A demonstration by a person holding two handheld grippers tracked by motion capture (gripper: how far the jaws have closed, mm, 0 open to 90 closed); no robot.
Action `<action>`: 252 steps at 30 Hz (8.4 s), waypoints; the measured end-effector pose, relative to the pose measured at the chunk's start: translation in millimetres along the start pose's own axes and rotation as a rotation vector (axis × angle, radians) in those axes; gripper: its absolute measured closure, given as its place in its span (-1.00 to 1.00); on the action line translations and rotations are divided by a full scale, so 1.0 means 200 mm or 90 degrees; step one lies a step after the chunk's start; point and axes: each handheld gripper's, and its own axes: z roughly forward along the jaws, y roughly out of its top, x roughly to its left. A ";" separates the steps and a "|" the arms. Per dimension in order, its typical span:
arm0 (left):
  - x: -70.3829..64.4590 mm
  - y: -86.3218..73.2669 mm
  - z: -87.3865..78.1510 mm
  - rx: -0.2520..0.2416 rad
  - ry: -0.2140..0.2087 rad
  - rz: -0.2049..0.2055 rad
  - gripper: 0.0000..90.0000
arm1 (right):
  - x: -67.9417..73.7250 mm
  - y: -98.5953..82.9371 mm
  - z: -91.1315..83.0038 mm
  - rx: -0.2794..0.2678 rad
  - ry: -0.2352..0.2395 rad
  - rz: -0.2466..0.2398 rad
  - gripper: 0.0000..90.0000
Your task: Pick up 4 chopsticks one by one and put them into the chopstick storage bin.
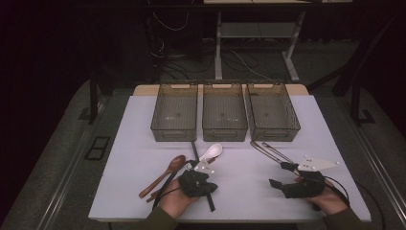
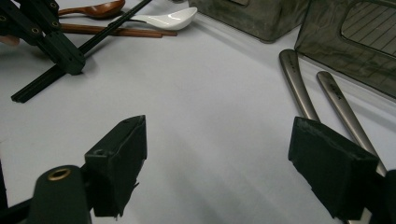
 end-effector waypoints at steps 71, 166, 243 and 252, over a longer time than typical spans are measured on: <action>0.55 0.13 -0.04 -0.089 0.168 -0.213 0.37 | 0.00 0.00 0.00 0.000 0.002 0.000 -0.57; 0.57 -0.01 -0.22 -0.065 0.220 -0.220 0.04 | 0.00 0.00 0.00 0.002 0.000 -0.004 -0.57; 0.25 0.09 -0.08 -0.108 0.104 -0.127 0.42 | 0.00 0.00 0.01 0.006 -0.002 -0.008 -0.57; 0.10 0.09 0.04 -0.061 0.064 -0.094 0.50 | 0.00 0.00 0.01 0.007 -0.003 -0.013 -0.57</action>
